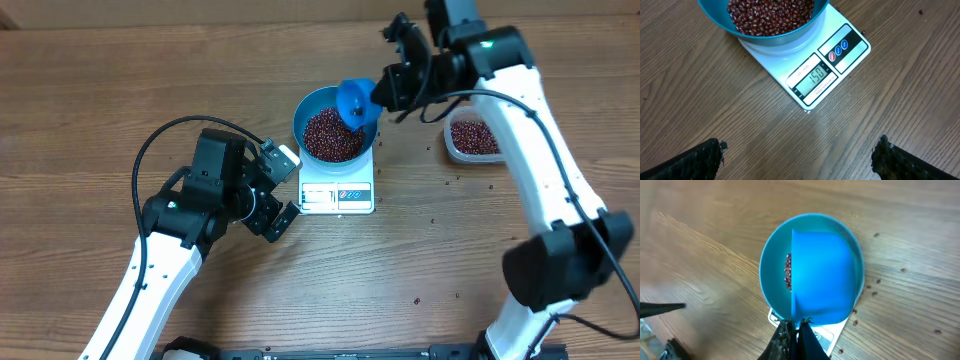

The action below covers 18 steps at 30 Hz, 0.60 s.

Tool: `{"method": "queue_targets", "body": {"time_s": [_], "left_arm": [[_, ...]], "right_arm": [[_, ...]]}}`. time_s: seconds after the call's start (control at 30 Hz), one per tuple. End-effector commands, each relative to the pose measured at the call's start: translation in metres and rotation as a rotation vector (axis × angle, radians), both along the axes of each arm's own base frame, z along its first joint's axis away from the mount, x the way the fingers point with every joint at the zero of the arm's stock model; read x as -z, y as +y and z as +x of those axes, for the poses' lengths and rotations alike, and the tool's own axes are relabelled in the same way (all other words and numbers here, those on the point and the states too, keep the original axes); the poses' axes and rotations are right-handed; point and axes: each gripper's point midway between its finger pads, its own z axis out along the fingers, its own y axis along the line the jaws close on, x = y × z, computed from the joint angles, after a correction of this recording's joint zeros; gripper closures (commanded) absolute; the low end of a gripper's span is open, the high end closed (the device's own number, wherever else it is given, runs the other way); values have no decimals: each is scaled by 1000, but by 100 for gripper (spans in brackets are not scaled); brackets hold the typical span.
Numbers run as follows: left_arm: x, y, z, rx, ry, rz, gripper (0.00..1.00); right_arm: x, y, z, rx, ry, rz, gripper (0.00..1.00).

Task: Scoop item into bowl and weigh 150g on scale
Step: 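Move the scoop back over the bean tub with the right gripper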

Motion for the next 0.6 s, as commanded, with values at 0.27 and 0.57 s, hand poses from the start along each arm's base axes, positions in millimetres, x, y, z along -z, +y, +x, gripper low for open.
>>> {"method": "queue_targets", "body": {"time_s": [0.27, 0.57], "left_arm": [[1, -5, -2, 9, 12, -19, 0], [1, -5, -2, 9, 12, -19, 0]], "right_arm": [[-50, -73, -4, 151, -52, 55, 96], [-24, -202, -2, 490, 14, -196, 96]]}}
